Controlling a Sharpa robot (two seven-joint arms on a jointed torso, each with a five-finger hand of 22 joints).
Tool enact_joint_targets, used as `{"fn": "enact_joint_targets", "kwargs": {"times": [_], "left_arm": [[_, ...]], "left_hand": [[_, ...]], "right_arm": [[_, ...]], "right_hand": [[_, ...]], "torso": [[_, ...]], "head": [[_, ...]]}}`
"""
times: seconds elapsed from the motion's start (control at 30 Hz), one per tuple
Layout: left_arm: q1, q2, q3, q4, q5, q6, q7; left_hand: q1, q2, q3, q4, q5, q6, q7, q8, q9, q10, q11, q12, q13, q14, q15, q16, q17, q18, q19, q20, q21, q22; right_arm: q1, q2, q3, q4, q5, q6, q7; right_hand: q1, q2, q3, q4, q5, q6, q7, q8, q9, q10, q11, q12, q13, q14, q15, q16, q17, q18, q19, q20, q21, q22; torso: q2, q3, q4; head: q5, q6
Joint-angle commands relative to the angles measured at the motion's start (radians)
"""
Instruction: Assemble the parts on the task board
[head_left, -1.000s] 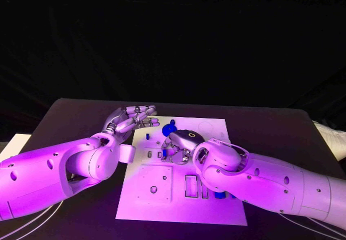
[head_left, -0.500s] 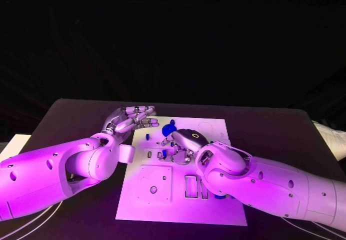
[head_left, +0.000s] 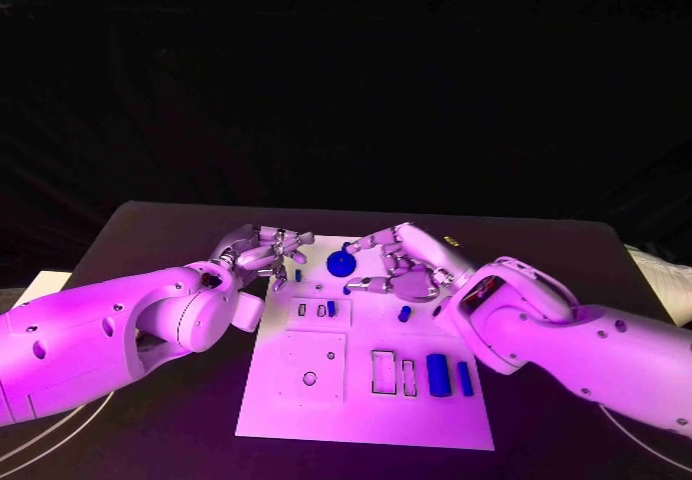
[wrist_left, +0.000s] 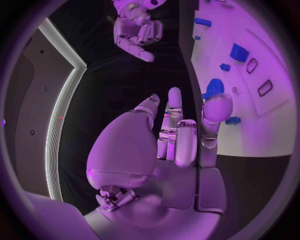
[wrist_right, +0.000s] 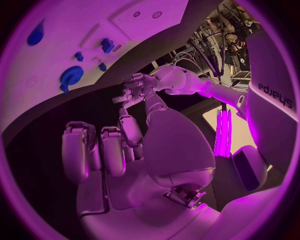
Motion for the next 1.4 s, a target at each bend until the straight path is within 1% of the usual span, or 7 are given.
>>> {"fn": "enact_joint_targets", "kwargs": {"times": [0.03, 0.07, 0.13, 0.4, 0.5, 0.73, 1.4], "left_arm": [[0.020, 0.009, 0.001, -0.017, -0.272, 0.121, -0.334], [0.028, 0.013, 0.001, -0.022, -0.315, 0.154, -0.389], [0.042, 0.020, 0.001, -0.030, -0.396, 0.209, -0.480], [0.104, 0.070, 0.001, -0.051, -0.687, 0.359, -0.728], [0.120, 0.090, 0.001, -0.053, -0.742, 0.388, -0.776], [0.143, 0.154, 0.000, -0.088, -0.850, 0.486, -0.832], [0.153, 0.267, -0.027, -0.197, -0.928, 0.624, -0.862]], "left_hand": [[-0.041, 0.010, -0.022, 0.032, -0.006, 0.032, -0.011, 0.027, 0.021, 0.012, -0.009, 0.150, 0.138, 0.092, -0.013, 0.146, 0.200, -0.021, 0.015, -0.010, 0.118, 0.145], [-0.040, 0.017, -0.038, 0.043, 0.006, 0.028, -0.025, 0.051, 0.046, -0.018, -0.034, 0.349, 0.336, 0.091, -0.024, 0.174, 0.231, -0.026, 0.002, -0.013, 0.163, 0.188], [-0.062, 0.023, -0.072, 0.076, 0.000, 0.019, -0.023, 0.089, 0.084, -0.069, -0.031, 0.535, 0.531, 0.096, -0.009, 0.203, 0.266, -0.029, -0.012, -0.015, 0.216, 0.250], [-0.121, 0.053, -0.176, 0.125, -0.014, 0.000, -0.053, 0.237, 0.236, -0.037, -0.036, 0.839, 0.851, 0.105, -0.034, 0.230, 0.297, -0.059, 0.033, -0.023, 0.368, 0.469], [-0.163, 0.064, -0.225, 0.129, -0.071, -0.016, -0.054, 0.277, 0.288, -0.027, -0.044, 0.877, 0.896, 0.105, -0.036, 0.230, 0.297, -0.064, 0.041, -0.026, 0.392, 0.507], [-0.164, 0.083, -0.277, 0.130, -0.081, -0.046, -0.060, 0.326, 0.367, -0.016, -0.047, 0.911, 0.939, 0.105, -0.040, 0.230, 0.297, -0.071, 0.052, -0.030, 0.418, 0.551], [-0.176, 0.096, -0.318, 0.130, -0.086, -0.064, -0.062, 0.353, 0.423, -0.013, -0.048, 0.920, 0.954, 0.105, -0.041, 0.230, 0.297, -0.074, 0.057, -0.031, 0.430, 0.574]], "right_arm": [[0.016, -0.047, 0.008, 0.013, 0.219, 0.012, 0.080], [0.022, -0.072, 0.015, 0.018, 0.255, 0.016, 0.080], [0.029, -0.106, 0.023, 0.022, 0.300, 0.019, 0.079], [0.060, -0.187, 0.036, 0.009, 0.371, 0.039, 0.062], [0.064, -0.195, 0.038, -0.001, 0.377, 0.050, 0.049], [0.067, -0.200, 0.039, -0.020, 0.382, 0.055, 0.029], [0.068, -0.195, 0.039, -0.043, 0.382, 0.067, 0.005]], "right_hand": [[0.012, 0.008, -0.007, 0.000, 0.010, 0.010, -0.005, 0.007, 0.002, -0.011, -0.002, -0.011, -0.008, 0.079, 0.003, -0.009, 0.146, 0.006, -0.009, 0.001, -0.010, -0.014], [0.014, 0.011, -0.008, 0.000, 0.014, 0.011, -0.005, 0.007, 0.002, -0.012, -0.002, -0.012, -0.009, 0.079, 0.003, -0.010, 0.145, 0.006, -0.009, 0.000, -0.011, -0.015], [0.019, 0.016, -0.010, -0.001, 0.023, 0.012, -0.006, 0.006, 0.002, -0.011, -0.003, -0.012, -0.009, 0.079, 0.002, -0.011, 0.145, 0.006, -0.009, 0.000, -0.011, -0.016], [0.025, 0.019, -0.014, -0.003, 0.033, 0.014, -0.007, 0.006, 0.002, -0.012, -0.004, -0.014, -0.012, 0.078, 0.001, -0.013, 0.143, 0.006, -0.010, -0.002, -0.013, -0.019], [0.027, 0.015, -0.019, -0.005, 0.033, 0.014, -0.007, 0.005, 0.002, -0.013, -0.004, -0.016, -0.014, 0.076, 0.000, -0.018, 0.135, 0.009, -0.014, -0.002, -0.020, -0.030], [0.028, 0.014, -0.021, -0.006, 0.034, 0.014, -0.007, 0.005, 0.002, -0.012, -0.005, -0.015, -0.013, 0.076, 0.000, -0.020, 0.133, 0.009, -0.015, -0.002, -0.021, -0.032], [0.029, 0.015, -0.024, -0.006, 0.037, 0.016, -0.008, 0.006, 0.002, -0.012, -0.005, -0.016, -0.015, 0.075, 0.000, -0.022, 0.129, 0.010, -0.018, -0.003, -0.025, -0.038]], "torso": [[-0.019, 0.0054, -0.0042], [-0.022, 0.0058, -0.0051], [-0.028, 0.0073, -0.0066], [-0.045, 0.0171, -0.0149], [-0.047, 0.0198, -0.0159], [-0.051, 0.0245, -0.0167], [-0.047, 0.0215, -0.0157]], "head": [[0.008, -0.007], [0.008, -0.008], [0.009, -0.011], [0.021, -0.025], [0.025, -0.027], [0.025, -0.033], [0.024, -0.044]]}}
